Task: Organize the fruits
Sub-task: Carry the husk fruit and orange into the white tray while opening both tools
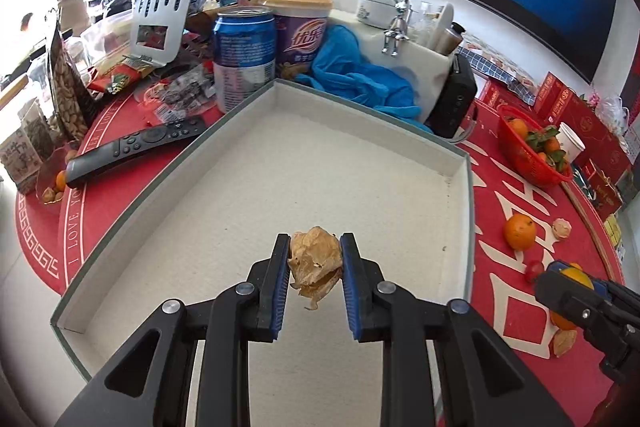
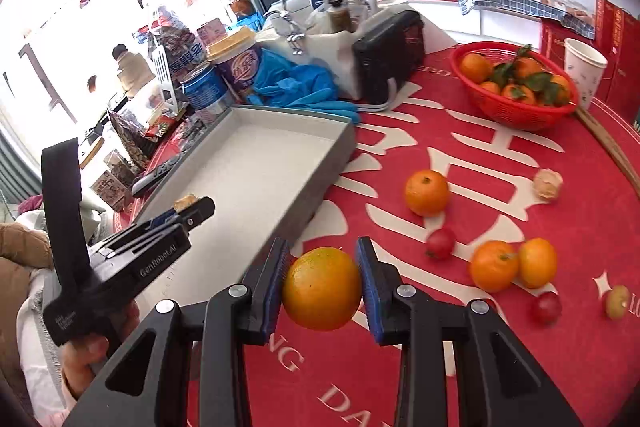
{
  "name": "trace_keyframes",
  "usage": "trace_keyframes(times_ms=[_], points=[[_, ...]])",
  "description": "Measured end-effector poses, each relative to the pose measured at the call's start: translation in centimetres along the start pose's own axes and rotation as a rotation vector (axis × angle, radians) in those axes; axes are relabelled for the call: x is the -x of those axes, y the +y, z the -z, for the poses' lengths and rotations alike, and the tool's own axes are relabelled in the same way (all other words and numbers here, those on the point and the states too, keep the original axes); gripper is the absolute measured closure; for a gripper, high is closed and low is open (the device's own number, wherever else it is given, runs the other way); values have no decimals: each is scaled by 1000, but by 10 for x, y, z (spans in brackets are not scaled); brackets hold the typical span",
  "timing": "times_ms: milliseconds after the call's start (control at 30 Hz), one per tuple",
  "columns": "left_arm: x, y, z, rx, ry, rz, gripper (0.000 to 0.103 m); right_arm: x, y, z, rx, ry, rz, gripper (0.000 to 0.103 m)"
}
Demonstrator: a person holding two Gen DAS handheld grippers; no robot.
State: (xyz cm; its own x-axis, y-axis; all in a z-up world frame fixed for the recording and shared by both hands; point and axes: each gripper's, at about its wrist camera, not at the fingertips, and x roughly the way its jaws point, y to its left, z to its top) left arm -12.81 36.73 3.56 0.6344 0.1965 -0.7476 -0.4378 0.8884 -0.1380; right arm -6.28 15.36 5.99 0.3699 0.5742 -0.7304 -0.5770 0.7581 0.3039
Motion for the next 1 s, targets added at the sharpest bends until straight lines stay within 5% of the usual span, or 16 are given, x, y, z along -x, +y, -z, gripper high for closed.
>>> trace_keyframes(times_ms=[433, 1000], points=[[-8, 10, 4, -4, 41, -36, 77, -60, 47, -28, 26, 91, -97, 67], [-6, 10, 4, 1, 40, -51, 75, -71, 51, -25, 56, 122, -42, 67]])
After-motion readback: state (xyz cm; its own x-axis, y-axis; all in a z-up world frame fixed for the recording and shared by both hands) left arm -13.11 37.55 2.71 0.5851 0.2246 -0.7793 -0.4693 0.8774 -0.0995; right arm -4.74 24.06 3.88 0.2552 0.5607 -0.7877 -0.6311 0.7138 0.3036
